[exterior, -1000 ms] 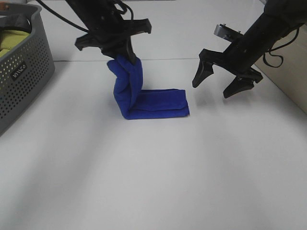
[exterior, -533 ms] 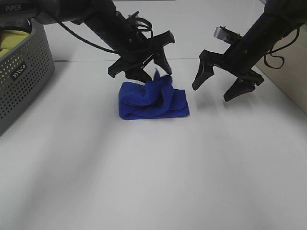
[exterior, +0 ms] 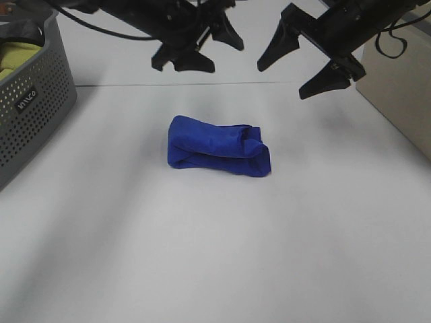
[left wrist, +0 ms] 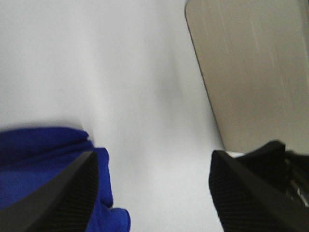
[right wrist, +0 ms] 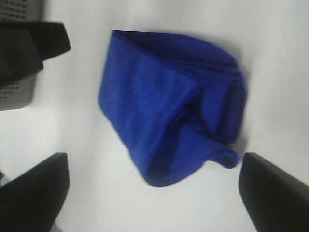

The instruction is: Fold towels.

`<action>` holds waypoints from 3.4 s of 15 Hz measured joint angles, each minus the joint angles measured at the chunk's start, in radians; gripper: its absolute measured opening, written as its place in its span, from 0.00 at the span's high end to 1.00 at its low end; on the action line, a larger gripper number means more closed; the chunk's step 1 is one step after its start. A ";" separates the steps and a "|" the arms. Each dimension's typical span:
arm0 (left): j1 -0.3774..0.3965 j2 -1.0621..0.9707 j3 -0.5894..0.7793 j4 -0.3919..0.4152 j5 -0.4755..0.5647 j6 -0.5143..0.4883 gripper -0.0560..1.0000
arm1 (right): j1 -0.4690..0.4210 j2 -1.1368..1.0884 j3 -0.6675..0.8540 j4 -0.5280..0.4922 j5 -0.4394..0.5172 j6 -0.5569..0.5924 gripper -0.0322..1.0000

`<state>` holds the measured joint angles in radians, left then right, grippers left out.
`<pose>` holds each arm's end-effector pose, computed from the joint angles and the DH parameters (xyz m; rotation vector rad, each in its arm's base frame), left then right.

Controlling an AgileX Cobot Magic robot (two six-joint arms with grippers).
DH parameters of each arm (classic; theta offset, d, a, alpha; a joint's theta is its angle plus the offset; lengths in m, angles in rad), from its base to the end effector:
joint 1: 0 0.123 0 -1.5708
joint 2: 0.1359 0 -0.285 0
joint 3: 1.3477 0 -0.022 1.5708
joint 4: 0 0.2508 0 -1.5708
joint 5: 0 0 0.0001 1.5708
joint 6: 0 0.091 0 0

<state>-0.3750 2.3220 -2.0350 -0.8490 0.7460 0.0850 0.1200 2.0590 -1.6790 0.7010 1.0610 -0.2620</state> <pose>0.4747 -0.2367 0.2215 0.0031 2.4554 -1.0913 0.4286 0.1033 0.2320 -0.1329 2.7470 0.8982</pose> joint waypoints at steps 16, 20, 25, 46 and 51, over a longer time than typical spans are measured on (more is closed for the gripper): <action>0.152 -0.100 -0.006 0.222 0.125 0.012 0.35 | 0.064 0.261 0.118 0.396 0.007 -0.243 0.11; 0.152 -0.174 -0.006 0.369 0.260 0.026 0.35 | 0.021 0.126 0.118 0.297 0.080 -0.231 0.11; 0.152 -0.335 0.019 0.581 0.435 0.027 0.35 | 0.021 -0.147 0.118 -0.005 0.111 -0.098 0.11; 0.152 -2.102 1.475 0.672 0.468 0.124 0.35 | 0.021 -1.699 1.136 -0.520 0.095 -0.004 0.11; 0.152 -2.171 1.516 0.631 0.354 0.244 0.35 | 0.021 -1.820 1.157 -0.535 0.049 0.012 0.11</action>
<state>-0.2230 0.1510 -0.5190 -0.2180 1.1000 0.3290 0.1410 0.2390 -0.5220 0.1660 1.1100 -0.2500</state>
